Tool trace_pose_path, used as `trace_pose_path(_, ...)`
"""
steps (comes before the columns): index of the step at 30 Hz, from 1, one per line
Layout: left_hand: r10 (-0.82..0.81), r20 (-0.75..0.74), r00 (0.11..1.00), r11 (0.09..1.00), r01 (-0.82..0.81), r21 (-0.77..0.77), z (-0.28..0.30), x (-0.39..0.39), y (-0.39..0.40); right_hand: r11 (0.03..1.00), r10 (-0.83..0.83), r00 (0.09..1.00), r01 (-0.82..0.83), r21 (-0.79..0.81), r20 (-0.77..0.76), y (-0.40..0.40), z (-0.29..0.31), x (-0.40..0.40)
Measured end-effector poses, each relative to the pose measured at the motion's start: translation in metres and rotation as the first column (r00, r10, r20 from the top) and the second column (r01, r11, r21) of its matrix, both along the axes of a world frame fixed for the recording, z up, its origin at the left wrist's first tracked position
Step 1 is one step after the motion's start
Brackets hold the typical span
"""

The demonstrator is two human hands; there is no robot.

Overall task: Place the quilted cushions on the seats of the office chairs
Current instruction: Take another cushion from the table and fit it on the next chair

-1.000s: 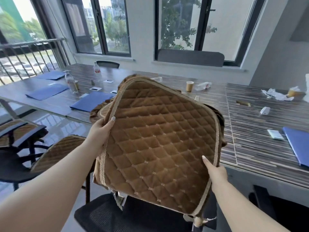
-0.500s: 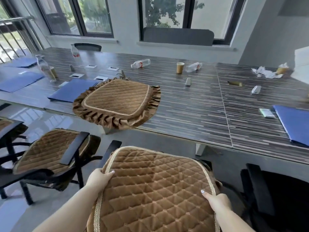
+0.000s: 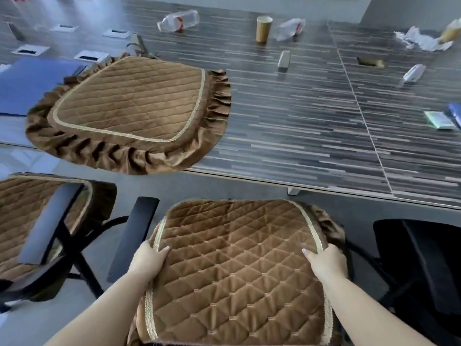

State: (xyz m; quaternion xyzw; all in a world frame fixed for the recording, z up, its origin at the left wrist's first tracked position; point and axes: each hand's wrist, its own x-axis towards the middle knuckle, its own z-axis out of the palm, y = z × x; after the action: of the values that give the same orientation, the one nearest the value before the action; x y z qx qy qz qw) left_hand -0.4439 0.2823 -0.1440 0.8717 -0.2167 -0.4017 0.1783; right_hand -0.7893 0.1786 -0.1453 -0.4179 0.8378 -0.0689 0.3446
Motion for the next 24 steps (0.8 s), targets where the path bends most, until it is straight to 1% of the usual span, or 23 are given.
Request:
trace_pose_path(3,-0.025,0.016,1.0,0.999,0.026,-0.039,-0.036,0.007,-0.032,0.997,-0.069,0.998,0.069,-0.015,0.002,-0.026,-0.03,0.011)
trace_pose_path(6,-0.014,0.044,0.999,1.0,0.014,-0.003,-0.078,0.011,-0.049,0.995,-0.097,0.995,0.096,-0.012,-0.029,-0.041,-0.075,0.018)
trace_pose_path(8,-0.023,0.022,0.999,1.0,0.023,0.002,-0.098,0.011,-0.053,0.995,-0.095,0.995,0.095,-0.023,-0.021,-0.046,-0.095,0.018)
trace_pose_path(10,-0.018,0.008,1.0,0.999,0.018,0.036,-0.133,0.012,-0.054,0.996,-0.092,0.995,0.093,0.015,-0.046,-0.047,-0.125,0.016)
trace_pose_path(15,-0.033,0.023,0.999,0.988,0.029,0.154,-0.186,0.006,-0.045,0.99,-0.071,0.996,0.078,0.115,-0.062,-0.029,-0.177,0.01)
trace_pose_path(18,-0.041,-0.013,0.999,0.981,0.042,0.187,-0.201,0.0,-0.037,0.979,-0.098,0.994,0.106,0.173,-0.054,-0.008,-0.199,0.003)
trace_pose_path(21,-0.064,-0.008,0.998,0.979,0.065,0.195,-0.211,0.0,-0.028,0.966,-0.149,0.987,0.157,0.207,-0.055,0.002,-0.21,-0.003)
trace_pose_path(24,-0.07,0.001,0.998,0.981,0.069,0.182,-0.215,-0.001,-0.017,0.959,-0.17,0.985,0.175,0.224,-0.042,0.007,-0.216,-0.007)
